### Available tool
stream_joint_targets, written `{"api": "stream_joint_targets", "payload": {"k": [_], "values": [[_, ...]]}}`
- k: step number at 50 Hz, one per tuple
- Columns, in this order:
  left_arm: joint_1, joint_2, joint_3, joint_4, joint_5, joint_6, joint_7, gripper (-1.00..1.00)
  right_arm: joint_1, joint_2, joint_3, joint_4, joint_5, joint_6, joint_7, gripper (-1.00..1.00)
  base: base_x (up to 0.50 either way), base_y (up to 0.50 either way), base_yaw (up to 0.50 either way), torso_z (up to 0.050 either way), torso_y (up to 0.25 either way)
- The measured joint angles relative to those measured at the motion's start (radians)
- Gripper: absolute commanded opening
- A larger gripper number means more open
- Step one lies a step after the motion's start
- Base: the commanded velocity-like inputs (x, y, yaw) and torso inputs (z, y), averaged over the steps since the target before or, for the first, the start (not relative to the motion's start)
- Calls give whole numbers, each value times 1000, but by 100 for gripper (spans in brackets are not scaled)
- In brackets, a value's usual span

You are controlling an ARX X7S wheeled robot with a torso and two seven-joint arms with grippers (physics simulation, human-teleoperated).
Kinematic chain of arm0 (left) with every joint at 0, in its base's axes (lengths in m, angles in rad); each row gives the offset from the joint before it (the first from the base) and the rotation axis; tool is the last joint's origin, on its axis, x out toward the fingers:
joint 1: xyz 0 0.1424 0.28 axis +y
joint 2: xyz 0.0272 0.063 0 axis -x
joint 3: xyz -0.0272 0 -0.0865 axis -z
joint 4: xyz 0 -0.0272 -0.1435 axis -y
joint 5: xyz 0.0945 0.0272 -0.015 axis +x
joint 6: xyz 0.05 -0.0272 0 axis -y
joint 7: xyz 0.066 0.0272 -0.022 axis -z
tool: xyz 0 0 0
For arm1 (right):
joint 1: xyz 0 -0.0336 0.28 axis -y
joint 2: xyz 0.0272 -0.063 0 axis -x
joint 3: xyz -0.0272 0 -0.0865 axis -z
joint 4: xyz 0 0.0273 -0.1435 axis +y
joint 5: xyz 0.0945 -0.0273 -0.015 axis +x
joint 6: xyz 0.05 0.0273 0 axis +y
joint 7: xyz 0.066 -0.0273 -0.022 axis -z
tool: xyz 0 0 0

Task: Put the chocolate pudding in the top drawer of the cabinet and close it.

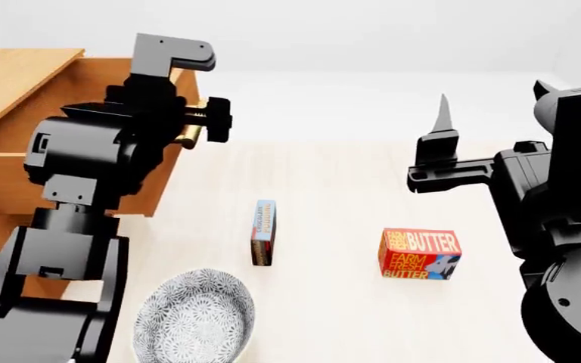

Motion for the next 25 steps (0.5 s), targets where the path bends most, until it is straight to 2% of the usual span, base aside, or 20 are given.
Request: {"api": "stream_joint_targets", "payload": {"k": [10, 25], "values": [[58, 14, -12, 97, -33, 25, -49, 100, -4, 2, -5, 3, -8, -12, -7, 100, -20, 0, 6, 0, 5], [87, 7, -27, 175, -39, -15, -56, 100, -17, 10, -7, 8, -17, -30, -14, 100, -17, 0, 3, 0, 4]]}}
